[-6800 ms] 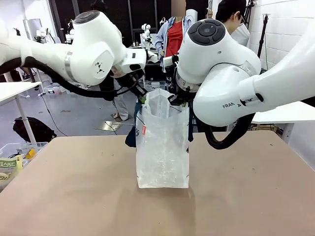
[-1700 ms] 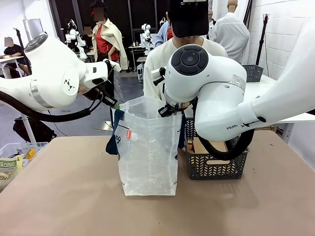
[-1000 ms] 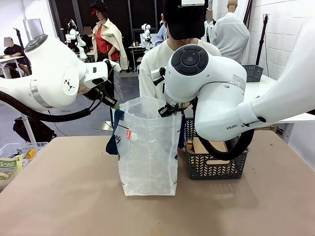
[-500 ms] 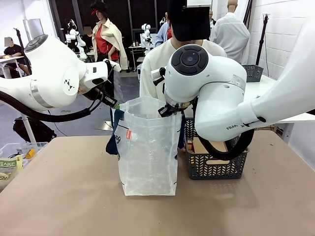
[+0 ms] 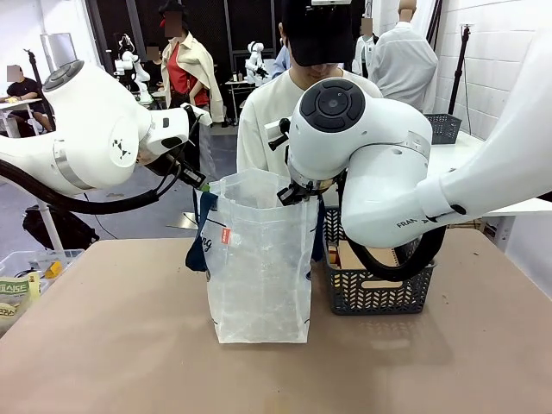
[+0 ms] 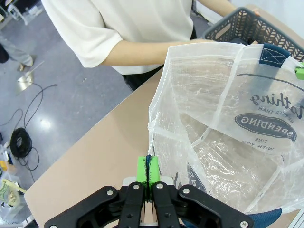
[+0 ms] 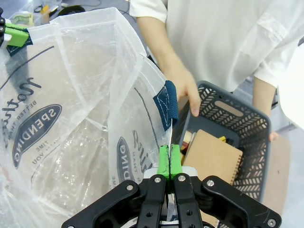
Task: Transfer purchased items from the store into the shopping bag.
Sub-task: Move the Reusable shopping bag to the right side of the table.
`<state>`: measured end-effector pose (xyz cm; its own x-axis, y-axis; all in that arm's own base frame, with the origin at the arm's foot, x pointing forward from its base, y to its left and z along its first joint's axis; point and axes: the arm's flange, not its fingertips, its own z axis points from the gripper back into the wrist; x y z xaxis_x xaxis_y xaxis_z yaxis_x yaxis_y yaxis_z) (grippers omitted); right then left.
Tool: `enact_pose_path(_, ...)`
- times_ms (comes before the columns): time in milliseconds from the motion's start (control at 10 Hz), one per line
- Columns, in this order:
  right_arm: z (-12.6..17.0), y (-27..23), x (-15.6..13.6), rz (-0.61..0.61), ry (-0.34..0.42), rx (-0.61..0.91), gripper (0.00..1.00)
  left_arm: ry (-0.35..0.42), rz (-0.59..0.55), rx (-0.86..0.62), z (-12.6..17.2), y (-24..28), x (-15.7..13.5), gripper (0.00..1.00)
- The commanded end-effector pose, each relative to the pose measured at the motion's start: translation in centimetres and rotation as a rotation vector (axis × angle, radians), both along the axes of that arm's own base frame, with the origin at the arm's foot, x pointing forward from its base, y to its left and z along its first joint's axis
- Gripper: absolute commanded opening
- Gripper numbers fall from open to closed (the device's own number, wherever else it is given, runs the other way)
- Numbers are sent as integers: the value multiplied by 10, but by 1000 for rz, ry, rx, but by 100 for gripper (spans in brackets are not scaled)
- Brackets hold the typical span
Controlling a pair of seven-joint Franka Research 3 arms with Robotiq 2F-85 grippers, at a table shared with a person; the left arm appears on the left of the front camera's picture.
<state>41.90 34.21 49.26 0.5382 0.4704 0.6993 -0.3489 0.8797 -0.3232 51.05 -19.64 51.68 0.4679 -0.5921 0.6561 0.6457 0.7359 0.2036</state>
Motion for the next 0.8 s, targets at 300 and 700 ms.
enact_pose_path(300,4,-1,0,1,13,9,0,3,0,0,2,-2,3,0)
enact_pose_path(700,4,-1,0,1,13,9,0,3,0,0,2,-2,3,0)
